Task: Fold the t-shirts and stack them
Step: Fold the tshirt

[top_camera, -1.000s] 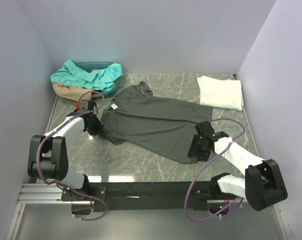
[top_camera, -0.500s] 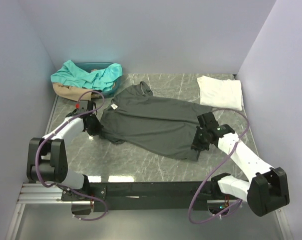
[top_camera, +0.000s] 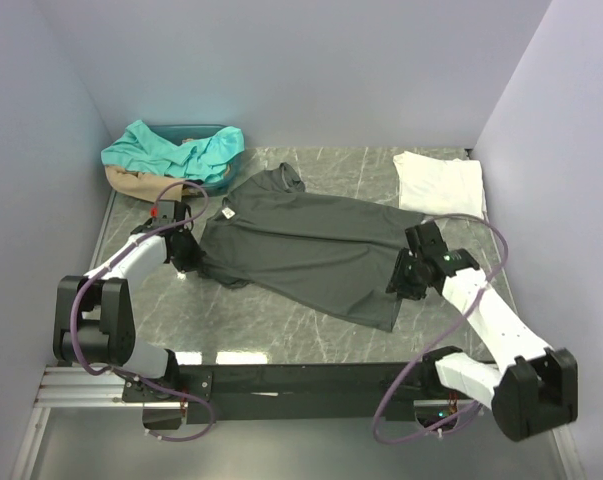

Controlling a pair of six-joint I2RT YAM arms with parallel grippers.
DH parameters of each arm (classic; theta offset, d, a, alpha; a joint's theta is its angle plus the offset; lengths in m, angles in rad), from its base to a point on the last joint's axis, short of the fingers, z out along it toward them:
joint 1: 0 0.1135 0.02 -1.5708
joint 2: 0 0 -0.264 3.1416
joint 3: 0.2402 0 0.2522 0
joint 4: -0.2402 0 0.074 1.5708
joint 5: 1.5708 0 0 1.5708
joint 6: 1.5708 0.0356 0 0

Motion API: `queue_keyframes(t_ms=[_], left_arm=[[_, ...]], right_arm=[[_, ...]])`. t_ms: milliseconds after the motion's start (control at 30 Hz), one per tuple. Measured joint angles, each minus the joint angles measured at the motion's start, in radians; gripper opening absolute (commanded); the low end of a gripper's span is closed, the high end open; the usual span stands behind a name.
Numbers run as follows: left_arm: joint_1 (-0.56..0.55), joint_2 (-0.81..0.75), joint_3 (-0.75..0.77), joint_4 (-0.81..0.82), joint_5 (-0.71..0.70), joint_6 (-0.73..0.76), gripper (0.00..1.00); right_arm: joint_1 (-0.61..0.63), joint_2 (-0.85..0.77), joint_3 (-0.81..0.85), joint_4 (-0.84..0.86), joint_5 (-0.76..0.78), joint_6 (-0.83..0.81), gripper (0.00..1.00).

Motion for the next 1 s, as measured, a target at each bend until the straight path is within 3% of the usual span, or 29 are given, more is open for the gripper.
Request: queue_keyframes(t_ms=[233,667,1000], left_arm=[[0.000,0.000,-0.007,0.001,0.006,0.003,0.01],[0.001,0.008,-0.008,0.001,0.020,0.025,0.01],[0.001,0.031,-0.008,0.001,0.021,0.026,0.01]], right_arm=[[0.034,-0.069,-0.178,-0.007,-0.082,0.049,0.43],[0.035,0.072,-0.192,0.063,-0.082,0.105,0.45],[0.035,0.093,-0.221,0.086,-0.068,0.108,0.45]])
